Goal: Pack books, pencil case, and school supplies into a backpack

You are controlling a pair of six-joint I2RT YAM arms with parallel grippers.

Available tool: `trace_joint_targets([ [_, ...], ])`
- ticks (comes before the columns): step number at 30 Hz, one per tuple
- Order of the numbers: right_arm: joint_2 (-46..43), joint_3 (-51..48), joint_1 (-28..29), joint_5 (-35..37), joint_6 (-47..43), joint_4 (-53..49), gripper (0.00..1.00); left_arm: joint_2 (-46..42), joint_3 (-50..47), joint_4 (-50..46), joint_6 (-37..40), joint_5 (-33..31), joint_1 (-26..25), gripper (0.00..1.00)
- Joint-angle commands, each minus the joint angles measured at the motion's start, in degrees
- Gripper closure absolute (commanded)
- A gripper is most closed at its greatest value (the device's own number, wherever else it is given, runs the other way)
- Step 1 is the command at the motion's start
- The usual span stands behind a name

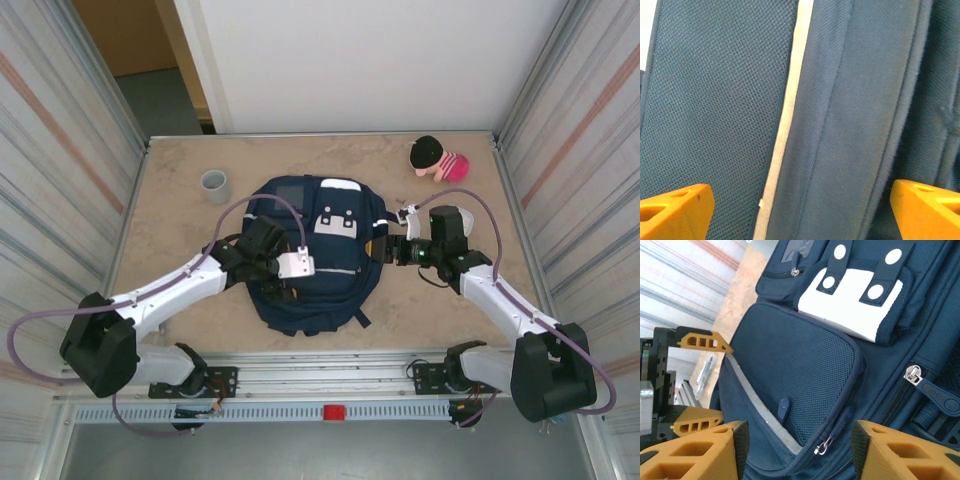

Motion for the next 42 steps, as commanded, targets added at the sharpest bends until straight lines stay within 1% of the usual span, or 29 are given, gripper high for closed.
trace_joint_targets([
  [1,-0.84,-0.59,0.02,-0.59,1.03,1.36,0.43,1.15,-0.74,5.42,0.07,-3.9,-0.42,0.11],
  [4,-1.32,-0.77,0.02,-0.34,1.03,1.25,0.43,1.45,-0.81,9.24,-1.91,-5.25,-0.49,0.15],
  [7,-1.53,-0.92,0.02,-0.23,1.11,1.42,0.43,0.68,-0.55,12.67,-3.77,-3.11,-0.67,0.19],
  [8,-1.58,-0.94,0.02,-0.23,1.18,1.51,0.43,0.61,-0.78,13.97,-3.86,-2.11,-0.89,0.19],
  [9,-1.52,-0.94,0.02,-0.36,1.44,1.79,0.43,0.77,-1.05,15.54,-3.72,-1.79,-1.47,0.17],
  [10,-1.51,-1.01,0.02,-0.51,1.68,2.19,0.43,1.45,-1.13,16.45,-3.28,-2.44,-2.69,0.14],
  [11,-1.37,-0.95,0.0,-0.62,1.88,2.41,0.43,2.33,-1.04,16.92,-2.7,-3.49,-3.84,0.13],
  [14,-0.98,-0.65,-0.04,-1.32,2.04,2.68,0.42,6.44,0.31,16.49,-2.51,-7.24,-6.49,0.14],
  [16,-0.94,-0.5,-0.06,-1.49,2.03,2.68,0.42,8.85,0.99,16.69,-3.83,-9.45,-7.1,0.25],
  [18,-1.27,-0.65,-0.23,-1.45,1.95,2.51,0.42,9.1,0.77,17.88,-5.36,-9.81,-7.26,0.4],
  [19,-1.57,-0.82,-0.41,-1.37,1.99,2.46,0.42,8.42,0.24,18.92,-6.08,-9.22,-7.19,0.45],
  [20,-1.83,-1.02,-0.57,-1.41,1.98,2.42,0.42,7.42,-0.35,19.61,-6.53,-8.03,-6.98,0.5],
  [21,-2.07,-1.19,-0.98,-1.41,1.91,2.42,0.42,6.06,-1.05,20.39,-7.33,-6.3,-6.46,0.58],
  [22,-2.26,-1.38,-1.4,-1.69,2.0,2.48,0.42,4.55,-1.77,21.13,-8.52,-4.17,-5.72,0.69],
  [24,-2.54,-1.63,-2.45,-2.38,2.01,2.67,0.42,1.48,-3.36,22.32,-11.45,-0.11,-3.9,0.84],
  [25,-2.62,-1.78,-3.04,-2.78,2.14,2.97,0.42,-0.31,-4.36,23.21,-12.79,2.25,-2.91,0.87],
  [29,-2.54,-1.9,-4.61,-5.35,2.2,4.91,0.44,-6.19,-9.4,29.09,-21.3,9.01,-0.2,0.92],
  [35,-1.09,-1.25,-5.32,-7.17,2.86,7.5,0.43,-12.98,-18.89,39.78,-31.02,10.15,1.0,0.98],
  [38,0.4,-1.03,-5.96,-8.67,3.93,9.42,0.43,-15.38,-21.69,42.14,-33.91,10.95,2.14,1.0],
  [42,2.45,-0.06,-6.76,-10.02,5.87,11.65,0.43,-17.83,-24.22,44.18,-38.31,13.84,4.52,1.0],
])
